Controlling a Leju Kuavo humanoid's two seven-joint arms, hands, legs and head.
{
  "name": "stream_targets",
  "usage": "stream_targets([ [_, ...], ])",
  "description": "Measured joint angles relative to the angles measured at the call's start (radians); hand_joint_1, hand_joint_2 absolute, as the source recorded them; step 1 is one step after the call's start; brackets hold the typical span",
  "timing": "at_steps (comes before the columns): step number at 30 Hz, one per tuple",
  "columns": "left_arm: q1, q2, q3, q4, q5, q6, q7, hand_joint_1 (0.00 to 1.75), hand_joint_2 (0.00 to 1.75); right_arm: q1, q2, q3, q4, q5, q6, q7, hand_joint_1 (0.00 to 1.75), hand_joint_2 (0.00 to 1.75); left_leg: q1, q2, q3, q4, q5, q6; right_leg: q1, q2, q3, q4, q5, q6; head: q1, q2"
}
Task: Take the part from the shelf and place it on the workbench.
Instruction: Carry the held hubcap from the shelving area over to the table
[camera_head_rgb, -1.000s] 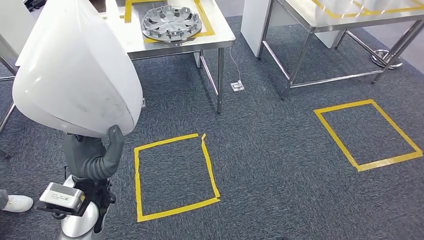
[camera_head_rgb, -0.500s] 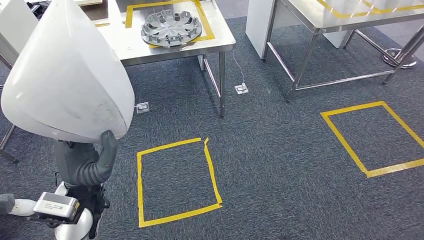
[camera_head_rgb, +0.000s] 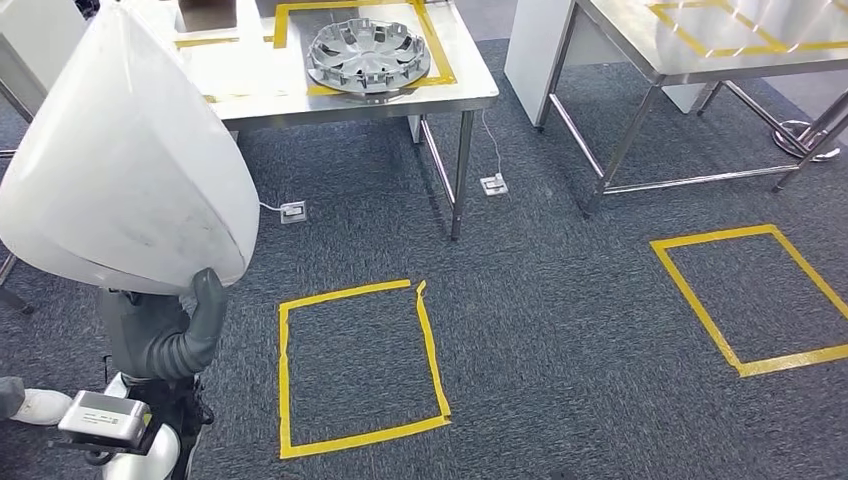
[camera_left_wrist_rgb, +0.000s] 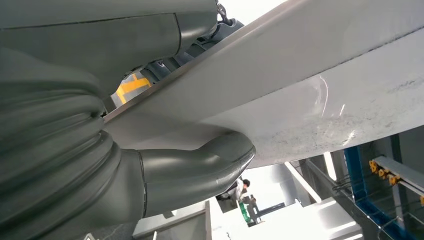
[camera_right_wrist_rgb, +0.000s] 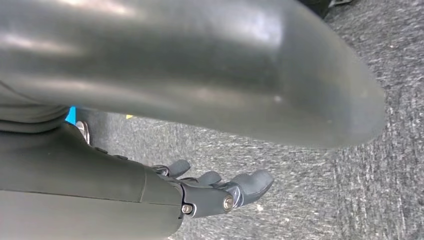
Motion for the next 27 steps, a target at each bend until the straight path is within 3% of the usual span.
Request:
stream_targets([
  [1, 0.0, 0.0, 0.0, 0.001, 0.0, 0.0, -0.002, 1.75, 1.75, 0.001, 0.0, 0.0, 0.0, -0.002, 0.0, 0.001, 0.0, 0.0, -0.001, -0.004, 0.001, 0.0, -0.002, 0.002, 0.0, 0.001, -0.04, 0.065, -0.018, 0.001, 0.0, 0.0],
  [2, 0.001, 0.0, 0.0, 0.002, 0.001, -0.001, -0.003, 1.75, 1.75, 0.003, 0.0, 0.0, 0.0, -0.004, -0.001, 0.001, 0.0, 0.0, -0.002, -0.009, 0.003, 0.0, -0.005, 0.003, 0.0, 0.002, -0.068, 0.1, -0.017, 0.0, 0.0, 0.0],
  [3, 0.001, 0.0, 0.0, 0.004, 0.002, -0.001, -0.004, 1.75, 1.75, 0.004, 0.0, 0.0, 0.0, -0.005, -0.001, 0.002, 0.0, 0.0, -0.002, -0.015, 0.008, 0.001, -0.008, 0.002, 0.001, 0.003, -0.075, 0.092, 0.007, -0.003, 0.0, 0.0],
  [5, 0.001, -0.001, 0.0, 0.004, 0.002, -0.002, -0.005, 1.75, 1.75, 0.004, 0.0, 0.0, 0.0, -0.005, -0.001, 0.002, 0.0, 0.0, -0.002, -0.025, 0.019, 0.0, -0.015, -0.001, 0.002, 0.012, -0.033, -0.033, 0.097, -0.014, 0.0, 0.0],
  [7, 0.0, -0.003, 0.0, 0.005, 0.002, -0.002, -0.006, 1.75, 1.75, 0.003, -0.001, 0.0, 0.0, -0.006, -0.001, 0.001, 0.0, 0.0, -0.004, -0.034, 0.028, 0.001, -0.024, -0.01, 0.006, 0.027, 0.018, -0.159, 0.152, -0.024, 0.0, 0.0],
  [9, 0.0, -0.004, 0.0, 0.005, 0.002, -0.003, -0.006, 1.75, 1.75, 0.002, -0.001, 0.0, 0.0, -0.006, -0.001, 0.002, 0.0, 0.0, -0.005, -0.04, 0.029, -0.001, -0.028, -0.02, 0.011, 0.032, 0.032, -0.193, 0.152, -0.03, 0.0, 0.0],
  [12, 0.0, -0.003, 0.0, 0.003, 0.002, -0.003, -0.006, 1.75, 1.75, 0.0, -0.001, -0.001, 0.0, -0.006, -0.001, 0.002, 0.0, 0.0, -0.006, -0.034, 0.028, 0.01, -0.041, -0.036, 0.004, 0.022, 0.048, -0.206, 0.153, -0.042, -0.002, 0.0],
  [14, -0.001, -0.003, 0.0, 0.003, 0.002, -0.003, -0.007, 1.75, 1.75, 0.001, 0.0, -0.001, 0.0, -0.007, -0.001, 0.001, 0.0, 0.0, -0.006, -0.016, -0.013, 0.096, -0.084, -0.045, 0.0, 0.013, 0.061, -0.214, 0.152, -0.052, -0.007, 0.0],
  [16, -0.001, -0.003, 0.0, 0.005, 0.002, -0.003, -0.007, 1.75, 1.75, 0.001, -0.001, -0.001, 0.0, -0.007, -0.001, 0.002, 0.0, 0.0, -0.004, -0.006, -0.09, 0.227, -0.134, -0.051, 0.0, 0.005, 0.066, -0.213, 0.145, -0.057, -0.01, 0.0],
  [17, 0.001, -0.002, 0.0, 0.006, 0.003, -0.005, -0.007, 1.75, 1.75, 0.002, -0.001, -0.001, 0.0, -0.007, -0.002, 0.002, 0.0, 0.0, -0.003, -0.005, -0.119, 0.269, -0.138, -0.053, 0.0, 0.0, 0.069, -0.212, 0.141, -0.057, -0.01, 0.0],
  [18, 0.001, -0.002, 0.0, 0.007, 0.004, -0.008, -0.007, 1.75, 1.75, 0.002, -0.001, -0.001, 0.0, -0.007, -0.002, 0.002, 0.0, 0.0, -0.002, -0.003, -0.13, 0.273, -0.122, -0.054, 0.0, -0.005, 0.072, -0.211, 0.137, -0.056, -0.01, 0.0],
  [19, 0.001, -0.002, 0.0, 0.008, 0.007, -0.012, -0.008, 1.75, 1.75, 0.002, 0.0, -0.001, 0.0, -0.008, -0.003, 0.003, 0.0, 0.0, -0.001, 0.0, -0.12, 0.238, -0.088, -0.054, 0.0, -0.009, 0.078, -0.21, 0.131, -0.054, -0.01, 0.0],
  [20, 0.001, -0.002, 0.0, 0.008, 0.01, -0.017, -0.008, 1.75, 1.75, 0.002, 0.0, -0.001, 0.0, -0.009, -0.005, 0.003, 0.0, 0.0, -0.001, 0.008, -0.092, 0.172, -0.044, -0.053, -0.001, -0.013, 0.085, -0.208, 0.125, -0.052, -0.01, 0.0],
  [22, -0.002, -0.003, 0.0, 0.008, 0.014, -0.023, -0.01, 1.75, 1.75, 0.001, 0.0, -0.002, 0.0, -0.019, -0.012, -0.003, 0.0, 0.0, -0.004, 0.032, -0.035, 0.049, 0.009, -0.045, 0.003, -0.021, 0.097, -0.205, 0.112, -0.042, -0.011, 0.0],
  [24, -0.004, -0.006, 0.001, 0.008, 0.015, -0.026, -0.009, 1.75, 1.75, 0.0, 0.0, -0.006, 0.0, -0.038, -0.021, -0.012, 0.0, 0.0, -0.009, 0.039, -0.016, 0.007, 0.013, -0.03, 0.009, -0.03, 0.102, -0.203, 0.104, -0.032, -0.01, 0.0],
  [27, -0.007, -0.012, 0.001, 0.006, 0.015, -0.032, -0.006, 1.75, 1.75, -0.006, 0.0, -0.016, 0.0, -0.053, -0.031, -0.013, 0.0, 0.0, -0.007, 0.015, -0.016, 0.004, 0.013, -0.009, 0.007, -0.037, 0.103, -0.194, 0.089, -0.017, -0.009, 0.0],
])
